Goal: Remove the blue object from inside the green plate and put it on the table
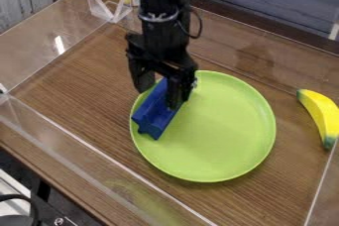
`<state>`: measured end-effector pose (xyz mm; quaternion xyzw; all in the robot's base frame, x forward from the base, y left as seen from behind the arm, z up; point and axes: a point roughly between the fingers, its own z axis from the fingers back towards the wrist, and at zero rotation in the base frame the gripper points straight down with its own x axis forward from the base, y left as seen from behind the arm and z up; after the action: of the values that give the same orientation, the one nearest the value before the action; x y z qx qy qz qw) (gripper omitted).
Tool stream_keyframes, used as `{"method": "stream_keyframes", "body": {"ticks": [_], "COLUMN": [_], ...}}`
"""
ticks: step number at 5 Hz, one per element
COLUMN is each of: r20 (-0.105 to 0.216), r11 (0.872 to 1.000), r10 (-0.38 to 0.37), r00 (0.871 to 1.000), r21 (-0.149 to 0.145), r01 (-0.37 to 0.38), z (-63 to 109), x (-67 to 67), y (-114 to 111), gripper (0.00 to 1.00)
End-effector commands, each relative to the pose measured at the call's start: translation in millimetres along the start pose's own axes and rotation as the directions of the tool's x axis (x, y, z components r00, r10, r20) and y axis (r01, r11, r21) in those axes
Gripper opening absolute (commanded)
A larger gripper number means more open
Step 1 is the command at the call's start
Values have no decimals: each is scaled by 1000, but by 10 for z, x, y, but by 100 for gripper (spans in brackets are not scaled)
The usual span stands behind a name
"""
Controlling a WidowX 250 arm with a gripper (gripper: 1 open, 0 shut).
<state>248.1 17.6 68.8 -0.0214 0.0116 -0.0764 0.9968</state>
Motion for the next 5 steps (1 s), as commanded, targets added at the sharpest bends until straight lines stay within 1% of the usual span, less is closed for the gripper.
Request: {"method": "stream_keyframes", "body": {"ticks": [1,2,3,4,5], "r20": [26,23,19,29,40], "r11": [1000,999,999,999,999], "r10": [-20,-33,-41,-40,-38], "r00": [999,999,999,999,998], "r21": [8,13,9,1,-12], "r01": [20,33,41,40,39], "z": [-81,-229,-349,-358,-298], "x": [40,54,65,91,107], "y": [6,2,-18,-14,-22], "gripper": [100,100,100,0,0]}}
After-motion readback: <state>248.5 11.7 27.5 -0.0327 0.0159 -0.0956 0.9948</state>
